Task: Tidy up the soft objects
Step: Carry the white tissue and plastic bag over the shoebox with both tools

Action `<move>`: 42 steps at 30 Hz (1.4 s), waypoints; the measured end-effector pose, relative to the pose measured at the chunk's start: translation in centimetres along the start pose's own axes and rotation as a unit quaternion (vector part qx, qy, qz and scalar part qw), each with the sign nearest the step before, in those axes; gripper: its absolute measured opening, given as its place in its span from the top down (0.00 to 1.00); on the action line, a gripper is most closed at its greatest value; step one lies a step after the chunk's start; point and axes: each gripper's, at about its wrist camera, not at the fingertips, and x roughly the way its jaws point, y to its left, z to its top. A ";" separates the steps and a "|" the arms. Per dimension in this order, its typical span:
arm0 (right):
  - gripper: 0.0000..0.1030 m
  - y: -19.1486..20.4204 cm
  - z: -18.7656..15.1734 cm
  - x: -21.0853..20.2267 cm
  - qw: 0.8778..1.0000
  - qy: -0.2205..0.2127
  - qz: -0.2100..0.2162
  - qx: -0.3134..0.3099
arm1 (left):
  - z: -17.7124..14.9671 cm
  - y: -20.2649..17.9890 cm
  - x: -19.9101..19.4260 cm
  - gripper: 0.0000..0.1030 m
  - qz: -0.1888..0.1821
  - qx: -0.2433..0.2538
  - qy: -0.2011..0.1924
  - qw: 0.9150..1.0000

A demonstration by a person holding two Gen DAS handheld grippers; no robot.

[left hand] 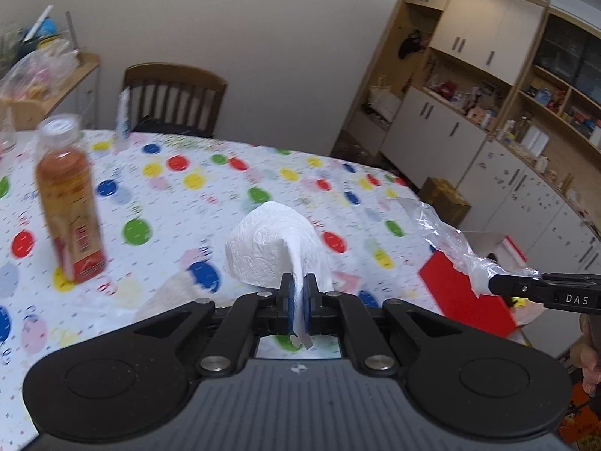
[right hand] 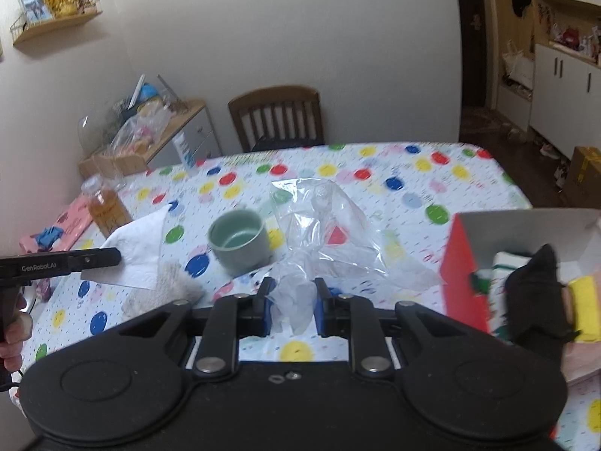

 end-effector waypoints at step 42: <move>0.81 -22.0 -1.4 -3.0 0.975 0.007 -0.211 0.072 | 0.2 -32.3 15.9 0.95 -0.181 0.177 0.085 0.964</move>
